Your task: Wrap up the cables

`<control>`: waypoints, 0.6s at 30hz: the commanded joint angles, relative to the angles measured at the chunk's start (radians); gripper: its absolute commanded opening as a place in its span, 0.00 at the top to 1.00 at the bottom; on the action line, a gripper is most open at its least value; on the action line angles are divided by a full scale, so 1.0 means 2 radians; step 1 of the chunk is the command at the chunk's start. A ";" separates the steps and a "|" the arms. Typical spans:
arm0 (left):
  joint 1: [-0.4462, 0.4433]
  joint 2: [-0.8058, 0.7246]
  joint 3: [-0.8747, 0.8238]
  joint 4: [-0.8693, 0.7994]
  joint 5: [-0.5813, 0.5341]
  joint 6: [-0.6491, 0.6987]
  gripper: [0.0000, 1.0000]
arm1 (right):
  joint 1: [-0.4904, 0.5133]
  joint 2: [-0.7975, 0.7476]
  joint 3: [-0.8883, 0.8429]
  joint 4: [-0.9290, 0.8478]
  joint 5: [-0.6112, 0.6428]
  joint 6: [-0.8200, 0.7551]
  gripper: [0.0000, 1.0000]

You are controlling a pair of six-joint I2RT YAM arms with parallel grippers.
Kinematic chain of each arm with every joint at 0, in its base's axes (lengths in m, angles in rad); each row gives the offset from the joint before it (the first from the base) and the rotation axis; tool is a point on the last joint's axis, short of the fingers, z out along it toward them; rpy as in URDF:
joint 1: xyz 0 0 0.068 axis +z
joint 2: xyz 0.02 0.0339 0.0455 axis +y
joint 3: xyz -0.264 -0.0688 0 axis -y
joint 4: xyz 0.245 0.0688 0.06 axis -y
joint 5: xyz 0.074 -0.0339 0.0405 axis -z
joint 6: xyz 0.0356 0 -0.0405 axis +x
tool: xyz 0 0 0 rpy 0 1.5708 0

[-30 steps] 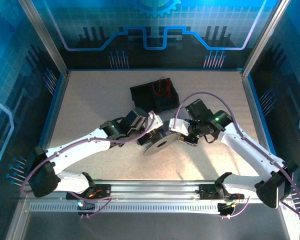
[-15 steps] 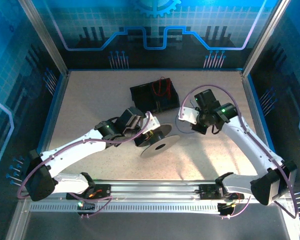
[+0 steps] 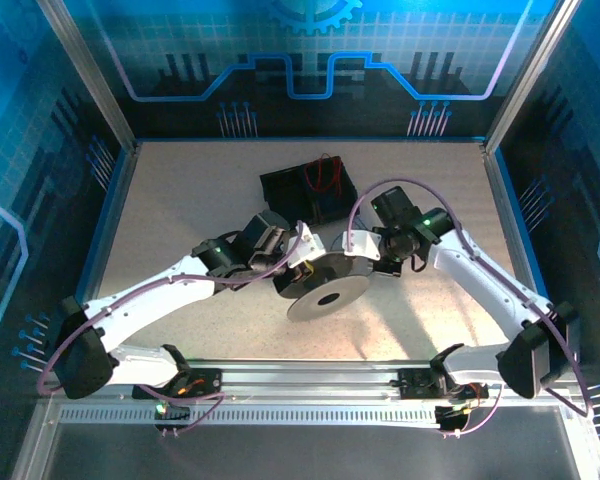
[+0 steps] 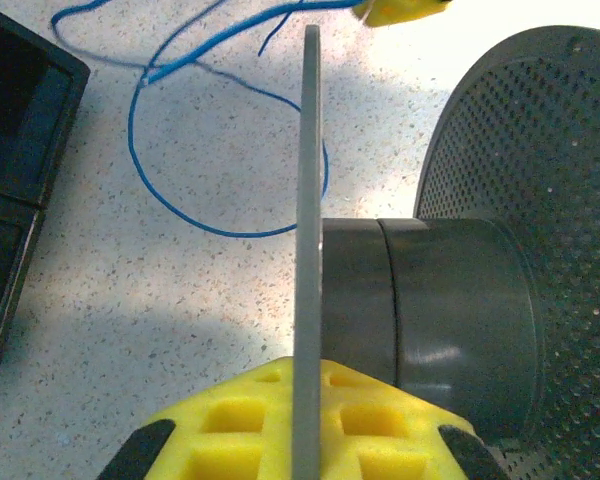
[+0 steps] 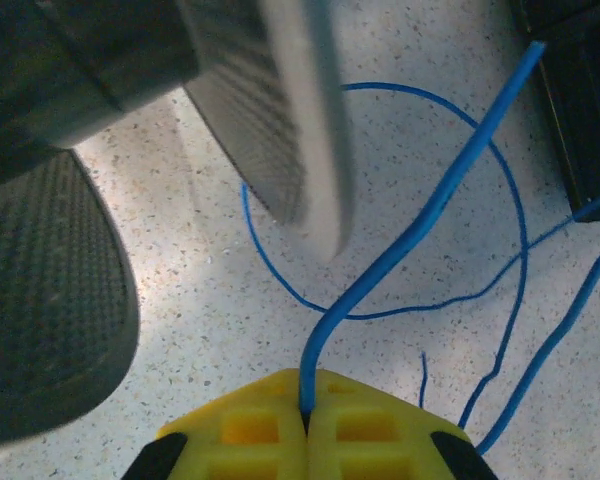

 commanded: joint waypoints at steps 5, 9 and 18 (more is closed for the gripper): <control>0.004 0.020 0.024 0.000 -0.019 0.023 1.00 | 0.016 -0.060 -0.032 0.007 -0.053 -0.077 1.00; 0.003 0.031 0.028 -0.007 -0.026 0.030 1.00 | 0.028 -0.063 -0.032 -0.001 -0.057 -0.104 1.00; 0.004 0.042 0.042 -0.018 -0.030 0.025 0.92 | 0.044 -0.065 -0.041 0.009 -0.055 -0.155 1.00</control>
